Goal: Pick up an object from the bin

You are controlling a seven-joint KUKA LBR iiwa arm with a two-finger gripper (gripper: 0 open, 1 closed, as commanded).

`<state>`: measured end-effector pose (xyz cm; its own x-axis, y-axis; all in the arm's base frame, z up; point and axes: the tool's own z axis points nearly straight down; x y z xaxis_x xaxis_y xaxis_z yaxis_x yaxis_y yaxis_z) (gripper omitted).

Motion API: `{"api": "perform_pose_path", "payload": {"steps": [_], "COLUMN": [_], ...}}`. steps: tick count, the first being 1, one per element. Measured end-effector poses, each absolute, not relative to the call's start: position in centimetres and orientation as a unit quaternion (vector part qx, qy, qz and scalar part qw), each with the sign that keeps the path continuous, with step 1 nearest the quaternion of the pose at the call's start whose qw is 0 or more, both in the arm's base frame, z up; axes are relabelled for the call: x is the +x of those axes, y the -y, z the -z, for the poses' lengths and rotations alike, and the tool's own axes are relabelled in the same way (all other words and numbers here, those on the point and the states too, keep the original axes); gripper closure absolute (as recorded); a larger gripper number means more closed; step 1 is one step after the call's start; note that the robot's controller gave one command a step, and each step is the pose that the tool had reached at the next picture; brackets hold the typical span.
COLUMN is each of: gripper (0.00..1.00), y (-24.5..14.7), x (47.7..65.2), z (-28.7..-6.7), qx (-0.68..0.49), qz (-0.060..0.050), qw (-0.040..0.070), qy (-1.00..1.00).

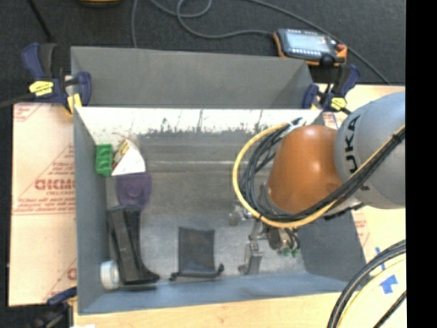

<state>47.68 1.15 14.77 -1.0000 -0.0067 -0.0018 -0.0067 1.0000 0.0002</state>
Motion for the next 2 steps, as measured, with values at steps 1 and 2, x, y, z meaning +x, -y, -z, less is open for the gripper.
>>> {"api": "perform_pose_path", "payload": {"steps": [1, 2], "gripper": [0.0, 0.0], "y": [-9.07, -9.73], "x": [47.59, 48.18], "z": [-7.31, -8.24], "qx": [0.008, 0.006], "qz": [-0.001, -0.001], "qw": [0.005, 0.001], "qy": [-1.0, -1.0]}}
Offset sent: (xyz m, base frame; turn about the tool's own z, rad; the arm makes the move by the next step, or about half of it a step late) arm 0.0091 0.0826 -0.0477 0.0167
